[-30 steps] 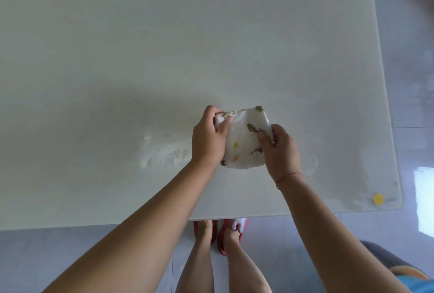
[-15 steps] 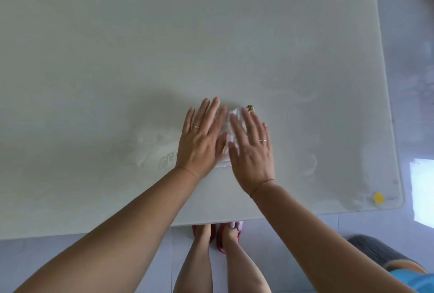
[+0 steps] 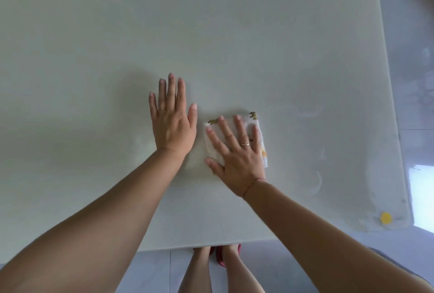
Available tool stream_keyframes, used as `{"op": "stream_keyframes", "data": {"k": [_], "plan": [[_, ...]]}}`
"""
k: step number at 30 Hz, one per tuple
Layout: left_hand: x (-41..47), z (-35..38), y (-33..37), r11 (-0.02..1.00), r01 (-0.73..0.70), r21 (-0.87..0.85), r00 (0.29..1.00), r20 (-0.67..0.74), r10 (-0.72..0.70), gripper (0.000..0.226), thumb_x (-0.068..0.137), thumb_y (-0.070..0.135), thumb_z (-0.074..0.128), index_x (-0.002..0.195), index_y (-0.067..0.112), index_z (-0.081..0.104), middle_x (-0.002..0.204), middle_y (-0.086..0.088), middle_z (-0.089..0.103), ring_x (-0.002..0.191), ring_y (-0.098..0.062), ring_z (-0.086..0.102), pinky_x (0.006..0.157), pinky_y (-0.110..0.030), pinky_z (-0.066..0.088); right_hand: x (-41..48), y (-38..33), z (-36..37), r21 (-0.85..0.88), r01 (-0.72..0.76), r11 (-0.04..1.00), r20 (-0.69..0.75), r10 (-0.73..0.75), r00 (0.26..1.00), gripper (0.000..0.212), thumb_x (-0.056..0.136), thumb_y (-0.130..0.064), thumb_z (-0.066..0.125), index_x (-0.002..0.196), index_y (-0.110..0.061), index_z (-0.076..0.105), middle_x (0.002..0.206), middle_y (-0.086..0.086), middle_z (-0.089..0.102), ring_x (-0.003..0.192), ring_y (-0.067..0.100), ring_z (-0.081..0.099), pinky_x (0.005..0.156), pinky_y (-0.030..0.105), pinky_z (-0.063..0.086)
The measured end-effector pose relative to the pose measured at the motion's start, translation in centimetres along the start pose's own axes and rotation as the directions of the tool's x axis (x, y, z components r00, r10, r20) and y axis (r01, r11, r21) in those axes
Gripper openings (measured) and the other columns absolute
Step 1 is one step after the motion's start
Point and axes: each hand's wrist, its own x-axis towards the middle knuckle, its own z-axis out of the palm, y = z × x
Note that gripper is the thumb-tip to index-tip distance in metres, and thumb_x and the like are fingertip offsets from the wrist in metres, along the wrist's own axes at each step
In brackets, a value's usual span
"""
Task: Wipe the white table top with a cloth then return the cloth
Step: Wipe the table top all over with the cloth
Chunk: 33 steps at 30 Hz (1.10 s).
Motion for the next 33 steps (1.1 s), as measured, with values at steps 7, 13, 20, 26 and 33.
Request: {"op": "stream_keyframes", "data": {"k": [7,13,20,26,33], "plan": [[3.3,1.7,-0.6,1.0,0.025,-0.01,0.999,0.043,-0.025,0.062,0.099,0.039,0.031,0.151,0.01,0.016,0.16,-0.008,0.012,0.148,-0.026,0.008,0.119,-0.039,0.002,3.1,0.7,-0.5,0.104,-0.33,0.938,-0.093,0.34,0.936,0.065,0.089,-0.055,0.021,0.15,-0.033,0.01,0.158,-0.007,0.004,0.146,0.027,-0.001,0.114,0.058,-0.003],[3.4,1.1,-0.5,1.0,0.023,-0.019,1.0,0.015,-0.023,0.058,0.096,0.031,0.025,0.15,0.01,0.023,0.158,-0.01,0.019,0.147,-0.025,0.014,0.12,-0.04,0.007,1.8,2.1,-0.3,-0.071,0.296,0.953,-0.05,-0.3,0.953,0.061,0.091,-0.047,0.035,0.149,-0.032,0.023,0.156,-0.004,0.025,0.145,0.028,0.015,0.111,0.062,0.015],[3.5,1.1,-0.3,0.999,0.028,-0.016,1.0,0.002,-0.028,0.057,0.095,0.027,0.031,0.148,0.007,0.03,0.156,-0.012,0.026,0.145,-0.029,0.022,0.118,-0.043,0.013,8.5,3.9,-2.1,0.066,-0.329,0.942,-0.134,0.335,0.932,0.062,0.089,-0.047,0.021,0.149,-0.036,0.011,0.158,-0.009,0.009,0.147,0.024,0.002,0.11,0.064,-0.006],[3.3,1.1,-0.4,1.0,0.025,-0.01,1.0,0.005,-0.024,0.055,0.096,0.026,0.031,0.147,0.007,0.03,0.156,-0.012,0.026,0.145,-0.028,0.022,0.118,-0.043,0.014,8.0,4.2,-2.1,-0.105,0.271,0.957,-0.067,-0.278,0.958,0.059,0.091,-0.044,0.034,0.148,-0.033,0.024,0.156,-0.006,0.024,0.145,0.026,0.015,0.106,0.07,0.013],[3.3,1.1,-0.3,0.999,0.038,-0.016,0.999,0.03,-0.038,0.055,0.096,0.026,0.031,0.148,0.007,0.029,0.156,-0.011,0.025,0.145,-0.027,0.02,0.119,-0.044,0.014,12.6,4.2,-3.3,0.122,-0.419,0.9,-0.113,0.432,0.895,0.063,0.087,-0.047,0.019,0.148,-0.039,0.002,0.158,-0.011,0.0,0.147,0.022,-0.005,0.106,0.066,-0.01]]}}
